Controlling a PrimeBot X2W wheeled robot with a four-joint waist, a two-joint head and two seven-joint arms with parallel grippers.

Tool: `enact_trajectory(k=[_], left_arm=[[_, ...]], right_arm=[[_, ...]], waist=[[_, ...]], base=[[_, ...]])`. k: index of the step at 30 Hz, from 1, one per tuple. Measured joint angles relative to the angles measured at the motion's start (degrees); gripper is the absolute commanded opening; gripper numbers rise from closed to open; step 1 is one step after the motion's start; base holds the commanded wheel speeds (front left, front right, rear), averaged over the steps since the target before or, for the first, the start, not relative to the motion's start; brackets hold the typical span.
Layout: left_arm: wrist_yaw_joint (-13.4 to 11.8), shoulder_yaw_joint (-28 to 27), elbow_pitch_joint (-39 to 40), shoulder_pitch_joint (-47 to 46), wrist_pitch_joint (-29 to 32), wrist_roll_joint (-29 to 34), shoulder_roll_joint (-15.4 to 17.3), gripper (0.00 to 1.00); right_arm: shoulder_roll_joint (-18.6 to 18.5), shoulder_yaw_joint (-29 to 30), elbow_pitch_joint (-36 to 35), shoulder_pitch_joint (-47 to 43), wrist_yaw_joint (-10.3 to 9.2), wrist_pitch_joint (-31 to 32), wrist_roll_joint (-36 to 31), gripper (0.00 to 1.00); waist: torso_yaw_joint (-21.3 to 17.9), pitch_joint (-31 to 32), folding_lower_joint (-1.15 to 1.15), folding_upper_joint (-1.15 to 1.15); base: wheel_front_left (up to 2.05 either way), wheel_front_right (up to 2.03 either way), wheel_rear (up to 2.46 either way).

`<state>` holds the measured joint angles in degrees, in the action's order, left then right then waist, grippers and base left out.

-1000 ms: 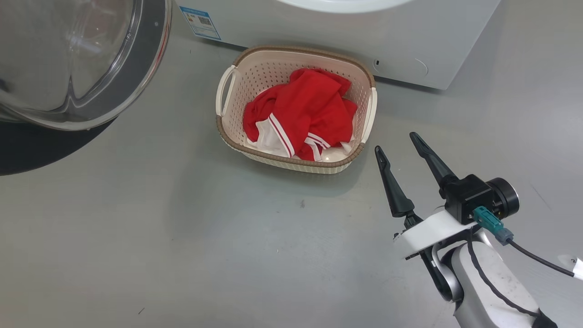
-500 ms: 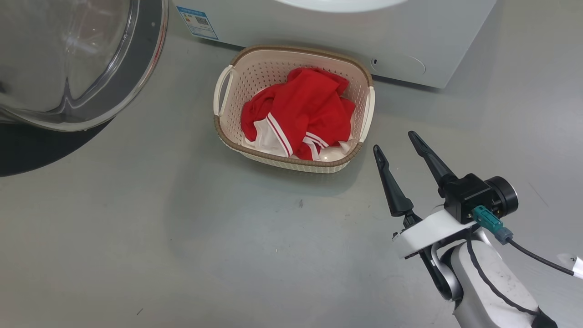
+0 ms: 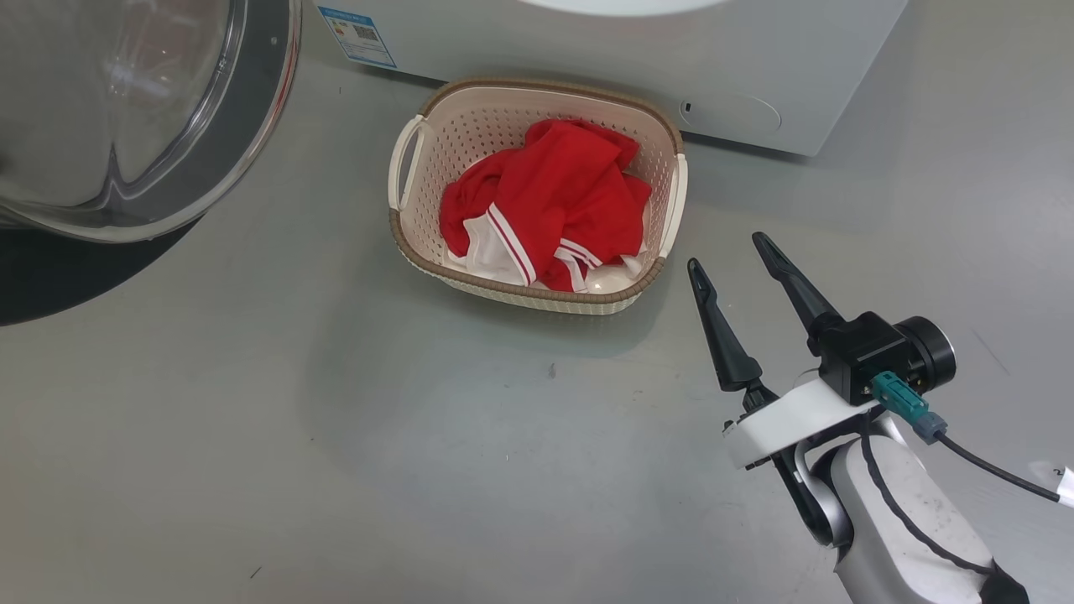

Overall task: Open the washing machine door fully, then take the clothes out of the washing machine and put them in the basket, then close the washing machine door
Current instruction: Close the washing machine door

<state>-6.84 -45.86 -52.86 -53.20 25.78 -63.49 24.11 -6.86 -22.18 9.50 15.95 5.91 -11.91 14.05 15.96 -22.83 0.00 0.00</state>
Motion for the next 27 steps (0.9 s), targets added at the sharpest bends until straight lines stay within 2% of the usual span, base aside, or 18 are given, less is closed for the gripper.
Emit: enact_trajectory(k=[14, 23, 27], left_arm=[[0.0, 1.52, -1.85, -0.86, 4.16, 0.12, 1.21, 0.0], [0.15, -0.59, -3.21, -1.43, 6.47, -2.88, 0.75, 0.0], [1.27, -1.29, -3.71, -1.68, 8.34, -4.19, 0.01, 0.0]], right_arm=[[-0.01, 0.04, 0.18, 0.01, 0.0, -0.09, 0.0, 1.0], [-0.03, 0.16, 0.47, 0.02, 0.0, -0.49, 0.0, 1.0], [-0.08, 0.21, 0.56, 0.03, 0.0, -0.49, 0.0, 1.0]], waist=[[0.01, 0.06, 0.0, 0.0], [0.15, 0.49, 0.0, 0.0], [0.25, 0.7, 0.0, 0.0]], base=[[0.0, 0.0, 0.0], [0.0, 0.0, 0.0], [0.0, 0.0, 0.0]])
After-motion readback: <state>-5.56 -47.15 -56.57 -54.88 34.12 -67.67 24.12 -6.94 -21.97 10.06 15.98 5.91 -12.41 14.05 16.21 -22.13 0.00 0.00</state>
